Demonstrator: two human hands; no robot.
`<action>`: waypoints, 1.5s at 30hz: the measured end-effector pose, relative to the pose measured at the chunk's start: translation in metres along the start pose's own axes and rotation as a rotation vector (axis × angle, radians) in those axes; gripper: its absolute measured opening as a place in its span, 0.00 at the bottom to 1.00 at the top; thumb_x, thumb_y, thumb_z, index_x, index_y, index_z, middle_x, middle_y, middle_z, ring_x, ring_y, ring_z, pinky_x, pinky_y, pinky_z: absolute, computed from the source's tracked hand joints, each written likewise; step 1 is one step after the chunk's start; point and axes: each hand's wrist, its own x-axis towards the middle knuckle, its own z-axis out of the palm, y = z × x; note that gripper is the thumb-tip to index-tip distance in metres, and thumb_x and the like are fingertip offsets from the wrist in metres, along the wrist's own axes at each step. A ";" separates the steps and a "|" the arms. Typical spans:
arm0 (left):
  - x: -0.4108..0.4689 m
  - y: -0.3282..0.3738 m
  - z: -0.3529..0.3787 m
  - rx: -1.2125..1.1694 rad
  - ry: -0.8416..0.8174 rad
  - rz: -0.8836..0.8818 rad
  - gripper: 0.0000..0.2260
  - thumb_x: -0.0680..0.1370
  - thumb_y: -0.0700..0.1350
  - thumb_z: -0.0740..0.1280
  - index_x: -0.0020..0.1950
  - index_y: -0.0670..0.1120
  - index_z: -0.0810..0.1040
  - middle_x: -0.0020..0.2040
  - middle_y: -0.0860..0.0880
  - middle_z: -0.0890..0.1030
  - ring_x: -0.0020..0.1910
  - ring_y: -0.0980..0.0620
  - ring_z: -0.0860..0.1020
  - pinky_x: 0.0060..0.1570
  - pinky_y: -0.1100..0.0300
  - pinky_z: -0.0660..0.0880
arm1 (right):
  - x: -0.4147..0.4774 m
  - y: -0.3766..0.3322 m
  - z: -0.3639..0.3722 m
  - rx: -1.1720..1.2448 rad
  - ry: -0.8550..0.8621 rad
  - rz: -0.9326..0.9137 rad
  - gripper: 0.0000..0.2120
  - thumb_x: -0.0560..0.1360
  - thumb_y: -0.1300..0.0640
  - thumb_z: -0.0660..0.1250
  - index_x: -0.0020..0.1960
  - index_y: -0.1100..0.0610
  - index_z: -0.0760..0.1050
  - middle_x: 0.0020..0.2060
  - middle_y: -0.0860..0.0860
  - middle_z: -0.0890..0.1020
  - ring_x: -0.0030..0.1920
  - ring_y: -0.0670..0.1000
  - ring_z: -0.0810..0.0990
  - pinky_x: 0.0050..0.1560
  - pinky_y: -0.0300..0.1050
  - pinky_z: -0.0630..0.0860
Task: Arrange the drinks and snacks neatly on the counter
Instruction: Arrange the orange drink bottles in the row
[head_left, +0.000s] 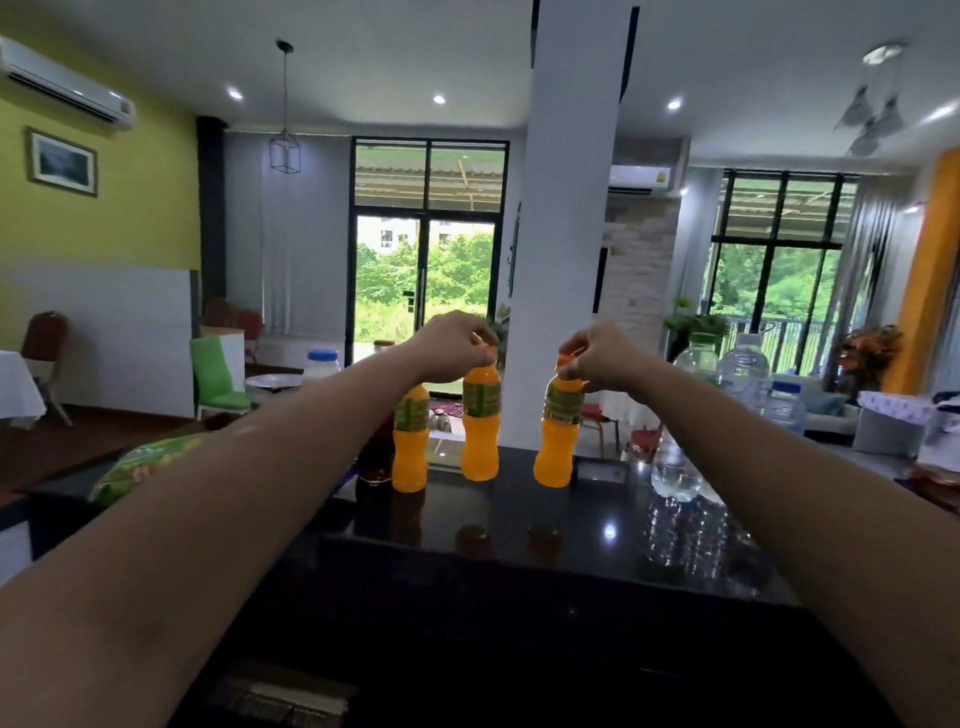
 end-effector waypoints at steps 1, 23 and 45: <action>0.008 0.006 0.009 -0.018 0.009 0.011 0.13 0.77 0.42 0.67 0.61 0.42 0.77 0.58 0.43 0.79 0.49 0.50 0.77 0.46 0.58 0.77 | 0.003 0.010 -0.008 -0.004 0.007 0.017 0.16 0.74 0.65 0.69 0.61 0.66 0.75 0.55 0.62 0.79 0.53 0.59 0.80 0.52 0.52 0.80; 0.096 0.064 0.151 -0.148 -0.094 0.001 0.18 0.75 0.45 0.70 0.62 0.39 0.76 0.59 0.40 0.79 0.55 0.45 0.79 0.56 0.47 0.78 | 0.045 0.109 -0.036 -0.499 0.064 0.040 0.12 0.72 0.56 0.73 0.49 0.64 0.80 0.45 0.58 0.83 0.45 0.55 0.82 0.50 0.49 0.80; 0.101 0.073 0.165 -0.194 -0.197 -0.083 0.18 0.74 0.51 0.71 0.56 0.39 0.78 0.49 0.44 0.81 0.45 0.48 0.81 0.37 0.61 0.80 | 0.045 0.118 -0.046 -0.453 0.088 0.039 0.10 0.78 0.58 0.65 0.45 0.63 0.80 0.37 0.55 0.83 0.28 0.49 0.80 0.31 0.38 0.76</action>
